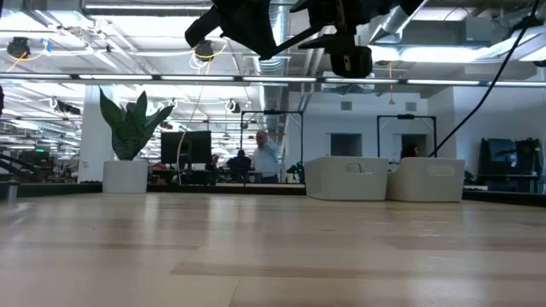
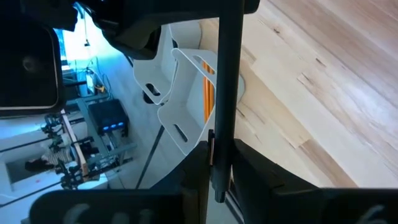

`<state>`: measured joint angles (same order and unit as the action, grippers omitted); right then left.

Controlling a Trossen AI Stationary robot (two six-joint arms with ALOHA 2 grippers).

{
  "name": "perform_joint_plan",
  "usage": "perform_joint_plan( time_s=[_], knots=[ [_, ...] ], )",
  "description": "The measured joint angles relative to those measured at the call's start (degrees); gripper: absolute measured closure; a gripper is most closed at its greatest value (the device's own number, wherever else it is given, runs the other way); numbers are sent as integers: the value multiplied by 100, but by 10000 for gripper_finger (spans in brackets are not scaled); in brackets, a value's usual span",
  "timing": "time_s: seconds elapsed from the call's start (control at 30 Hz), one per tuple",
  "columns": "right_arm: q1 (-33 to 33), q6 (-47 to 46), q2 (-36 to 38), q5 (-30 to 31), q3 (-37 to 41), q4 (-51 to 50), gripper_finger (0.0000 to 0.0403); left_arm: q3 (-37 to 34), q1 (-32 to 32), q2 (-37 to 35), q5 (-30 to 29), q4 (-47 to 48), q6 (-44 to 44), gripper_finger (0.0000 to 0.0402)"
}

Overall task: Sort pens & pencils
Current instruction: Put the black pen into the right gray bin

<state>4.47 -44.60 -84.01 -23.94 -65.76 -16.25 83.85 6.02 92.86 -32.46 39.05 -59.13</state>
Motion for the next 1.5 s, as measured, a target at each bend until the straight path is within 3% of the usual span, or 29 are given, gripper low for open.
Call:
perform_joint_plan(
  time_s=[0.13,0.63,1.5],
  knots=[
    [-33,-44,0,2,0,0,187,0,0,0,-89,0,-2,354],
    [-20,-41,0,17,2,-72,314,6,0,-2,-178,2,-15,354],
    [-20,-2,-2,4,4,-7,320,7,0,-10,-239,-31,-165,340]
  ],
)
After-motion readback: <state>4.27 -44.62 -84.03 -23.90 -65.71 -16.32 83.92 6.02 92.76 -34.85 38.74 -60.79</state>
